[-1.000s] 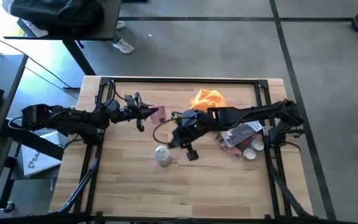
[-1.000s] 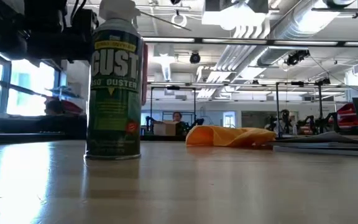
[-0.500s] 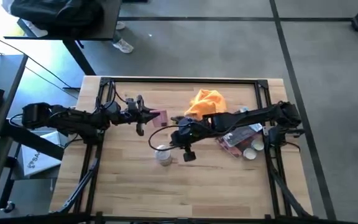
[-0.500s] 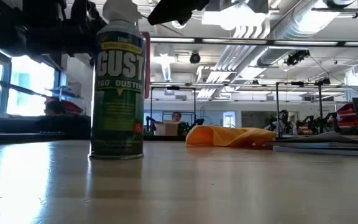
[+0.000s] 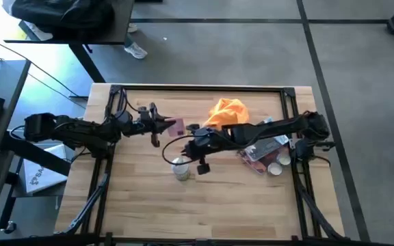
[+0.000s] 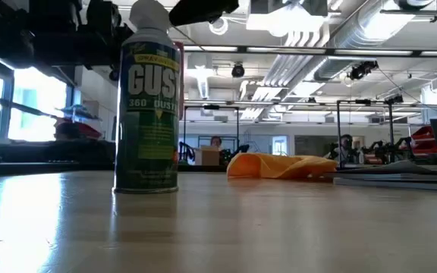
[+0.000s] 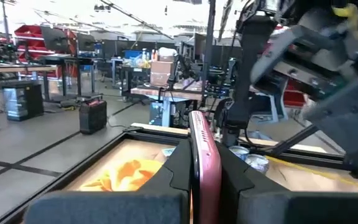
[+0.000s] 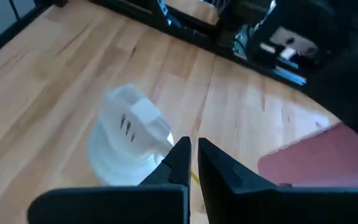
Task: Apply microfiber cloth
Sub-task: Spray the front and back of the cellphone using the spray bottle
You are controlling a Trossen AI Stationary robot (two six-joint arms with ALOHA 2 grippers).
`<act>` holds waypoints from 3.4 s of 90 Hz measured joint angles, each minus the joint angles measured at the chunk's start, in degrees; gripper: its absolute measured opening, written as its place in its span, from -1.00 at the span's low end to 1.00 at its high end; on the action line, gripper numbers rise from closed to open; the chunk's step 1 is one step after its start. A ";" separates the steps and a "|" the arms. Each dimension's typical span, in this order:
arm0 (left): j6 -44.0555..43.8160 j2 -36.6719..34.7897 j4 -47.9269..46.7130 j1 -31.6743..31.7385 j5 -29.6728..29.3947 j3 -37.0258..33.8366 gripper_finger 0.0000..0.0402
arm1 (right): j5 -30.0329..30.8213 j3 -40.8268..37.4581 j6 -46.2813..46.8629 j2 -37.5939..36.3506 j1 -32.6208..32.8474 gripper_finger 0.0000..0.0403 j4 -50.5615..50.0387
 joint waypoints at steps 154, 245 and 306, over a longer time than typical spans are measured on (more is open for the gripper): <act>-0.07 0.00 0.34 6.70 5.80 0.04 -0.96 | -2.45 3.34 -5.99 1.60 -1.95 -1.00 1.28; -20.28 0.00 -11.56 6.63 8.63 0.04 -0.96 | -5.87 3.50 -3.09 4.13 -2.10 -1.00 -0.48; -10.25 5.66 21.44 7.99 8.89 0.67 -0.96 | -4.97 3.43 -3.64 2.82 -1.42 -1.00 -0.12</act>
